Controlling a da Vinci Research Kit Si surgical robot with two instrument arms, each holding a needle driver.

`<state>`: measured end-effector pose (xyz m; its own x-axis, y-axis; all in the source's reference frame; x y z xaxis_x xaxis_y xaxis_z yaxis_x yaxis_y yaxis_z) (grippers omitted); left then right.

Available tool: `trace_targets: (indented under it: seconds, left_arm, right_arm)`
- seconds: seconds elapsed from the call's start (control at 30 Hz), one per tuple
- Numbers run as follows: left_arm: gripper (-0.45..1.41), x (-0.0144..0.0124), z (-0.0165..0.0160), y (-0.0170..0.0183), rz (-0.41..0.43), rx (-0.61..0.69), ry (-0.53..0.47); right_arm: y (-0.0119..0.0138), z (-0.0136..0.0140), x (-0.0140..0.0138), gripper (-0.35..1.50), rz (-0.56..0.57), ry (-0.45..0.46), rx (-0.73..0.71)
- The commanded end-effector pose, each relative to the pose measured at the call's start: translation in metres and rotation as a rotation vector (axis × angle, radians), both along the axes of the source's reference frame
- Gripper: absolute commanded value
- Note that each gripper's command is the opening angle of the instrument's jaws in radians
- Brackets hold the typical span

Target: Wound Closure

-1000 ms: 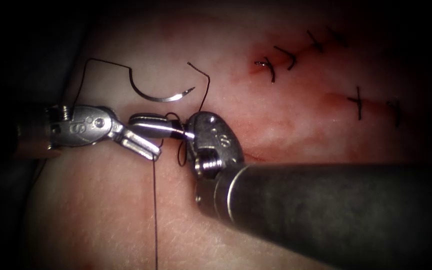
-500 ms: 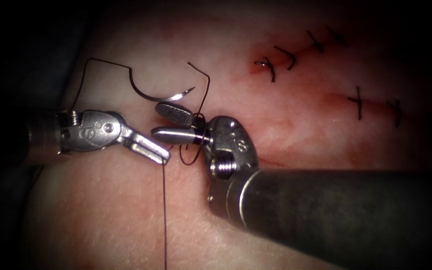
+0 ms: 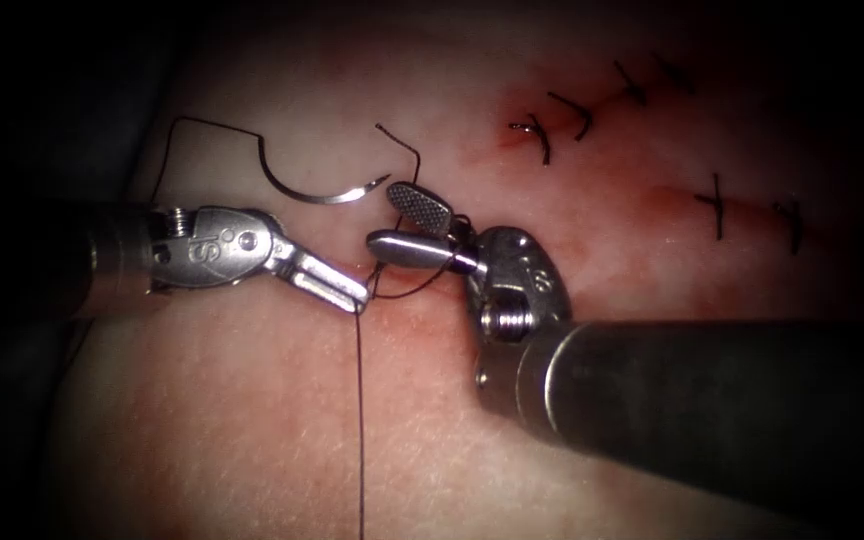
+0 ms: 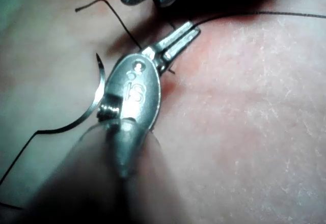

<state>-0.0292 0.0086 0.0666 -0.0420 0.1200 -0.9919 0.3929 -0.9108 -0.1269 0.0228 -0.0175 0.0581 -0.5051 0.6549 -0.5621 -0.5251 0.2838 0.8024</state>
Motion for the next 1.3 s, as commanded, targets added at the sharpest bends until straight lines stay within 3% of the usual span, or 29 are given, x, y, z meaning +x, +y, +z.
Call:
trace_targets:
  seconds: [0.03,0.4,0.77,1.1,1.2,1.23,1.27,1.3]
  left_arm:
    - [-0.45,-0.0008,0.0009,0.0002,-0.002,0.001,-0.002]
    - [-0.45,-0.0024,0.0017,0.0017,-0.038,0.002,0.018]
    - [-0.45,-0.0030,0.0025,0.0024,-0.046,0.003,0.023]
    - [-0.45,-0.0030,0.0027,0.0025,-0.046,0.002,0.022]
    - [-0.45,-0.0028,0.0028,0.0025,-0.044,0.002,0.021]
    - [-0.45,-0.0027,0.0028,0.0024,-0.043,0.002,0.021]
    - [-0.45,-0.0026,0.0028,0.0024,-0.044,0.001,0.023]
    - [-0.45,-0.0025,0.0028,0.0024,-0.044,0.000,0.025]
  right_arm:
    - [0.0006,0.0016,0.0004,0.78,0.022,0.000,0.026]
    - [0.0020,0.0031,-0.0003,0.76,0.054,-0.016,0.057]
    - [0.0031,0.0043,-0.0012,1.03,0.063,-0.033,0.060]
    - [0.0030,0.0057,0.0012,0.99,0.013,-0.081,0.061]
    - [0.0030,0.0060,0.0020,0.86,-0.002,-0.094,0.062]
    - [0.0029,0.0061,0.0021,0.49,-0.013,-0.103,0.066]
    - [0.0028,0.0060,0.0022,-0.01,-0.022,-0.110,0.069]
    - [0.0026,0.0060,0.0021,-0.35,-0.037,-0.119,0.073]
